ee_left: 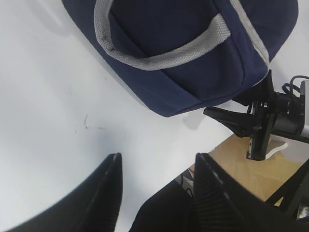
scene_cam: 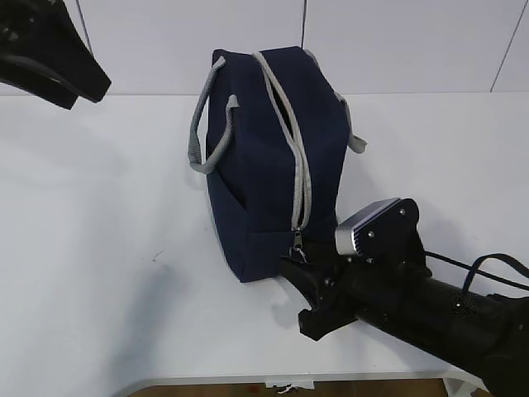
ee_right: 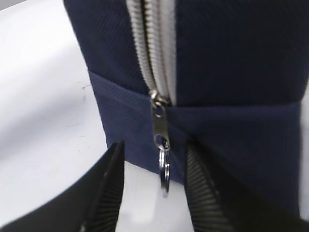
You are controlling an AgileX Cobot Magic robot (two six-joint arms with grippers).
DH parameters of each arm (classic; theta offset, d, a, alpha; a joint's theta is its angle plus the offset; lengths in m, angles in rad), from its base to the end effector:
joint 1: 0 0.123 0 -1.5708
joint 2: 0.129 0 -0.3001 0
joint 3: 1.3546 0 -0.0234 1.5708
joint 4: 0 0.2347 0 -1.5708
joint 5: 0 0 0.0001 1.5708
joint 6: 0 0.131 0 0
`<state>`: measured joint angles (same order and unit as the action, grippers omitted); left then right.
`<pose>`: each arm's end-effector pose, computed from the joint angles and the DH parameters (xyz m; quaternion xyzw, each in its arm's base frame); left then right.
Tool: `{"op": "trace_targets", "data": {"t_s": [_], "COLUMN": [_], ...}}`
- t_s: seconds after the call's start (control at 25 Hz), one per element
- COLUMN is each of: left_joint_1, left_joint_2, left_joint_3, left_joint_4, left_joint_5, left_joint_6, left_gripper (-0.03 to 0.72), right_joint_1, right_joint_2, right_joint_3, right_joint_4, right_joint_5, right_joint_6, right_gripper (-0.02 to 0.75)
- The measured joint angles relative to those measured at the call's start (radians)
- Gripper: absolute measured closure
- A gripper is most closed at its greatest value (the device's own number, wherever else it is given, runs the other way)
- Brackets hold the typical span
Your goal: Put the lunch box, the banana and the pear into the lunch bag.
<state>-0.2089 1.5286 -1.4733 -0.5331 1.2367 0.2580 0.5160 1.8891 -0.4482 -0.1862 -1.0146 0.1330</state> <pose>0.2864 -0.1250 0.3477 0.1809 0.9320 -0.2560 0.1819 0.2724 0.1782 0.1253 -0.2388 0.7816 0.2176 0.5336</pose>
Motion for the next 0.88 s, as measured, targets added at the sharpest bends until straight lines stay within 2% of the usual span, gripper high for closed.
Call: {"op": "trace_targets", "data": {"t_s": [0.24,0.88], "left_joint_1": [0.0,0.0], "left_joint_2": [0.0,0.0], "left_joint_3": [0.0,0.0], "left_joint_4": [0.0,-0.004], "left_joint_5": [0.0,0.0], "left_joint_6": [0.0,-0.002], "left_gripper": [0.322,0.322], "right_joint_1": [0.0,0.0], "right_joint_2": [0.0,0.0], "right_joint_3": [0.0,0.006], "right_joint_4": [0.002,0.002], "right_joint_5": [-0.001,0.034], "right_joint_6": [0.0,0.007], "right_gripper": [0.472,0.48]}}
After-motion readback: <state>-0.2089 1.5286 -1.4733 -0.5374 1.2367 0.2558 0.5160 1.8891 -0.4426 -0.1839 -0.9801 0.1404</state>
